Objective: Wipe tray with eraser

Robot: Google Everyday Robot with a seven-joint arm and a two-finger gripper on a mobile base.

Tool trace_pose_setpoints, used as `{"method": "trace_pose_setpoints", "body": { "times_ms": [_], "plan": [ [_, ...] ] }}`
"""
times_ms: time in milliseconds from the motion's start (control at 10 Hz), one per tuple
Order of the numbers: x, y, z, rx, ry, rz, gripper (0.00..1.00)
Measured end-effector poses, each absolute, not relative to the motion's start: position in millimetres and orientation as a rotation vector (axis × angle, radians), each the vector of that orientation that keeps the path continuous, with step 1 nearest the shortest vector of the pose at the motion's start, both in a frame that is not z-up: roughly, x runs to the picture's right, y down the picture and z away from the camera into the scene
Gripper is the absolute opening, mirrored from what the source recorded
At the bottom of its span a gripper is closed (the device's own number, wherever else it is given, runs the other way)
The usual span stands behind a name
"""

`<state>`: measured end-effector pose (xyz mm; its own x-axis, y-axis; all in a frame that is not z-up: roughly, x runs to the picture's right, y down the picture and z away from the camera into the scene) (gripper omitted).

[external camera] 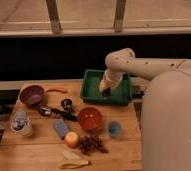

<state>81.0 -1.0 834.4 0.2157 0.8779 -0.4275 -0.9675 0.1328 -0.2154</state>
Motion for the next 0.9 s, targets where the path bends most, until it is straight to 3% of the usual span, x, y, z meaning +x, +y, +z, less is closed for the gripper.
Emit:
{"method": "trace_pose_setpoints", "body": {
  "times_ms": [500,900],
  "plan": [
    [86.6,-3.1,830.0,-0.462,0.165,1.407,0.0],
    [129.0,-22.3,862.6,-0.441,0.138,1.521,0.0]
  ]
}}
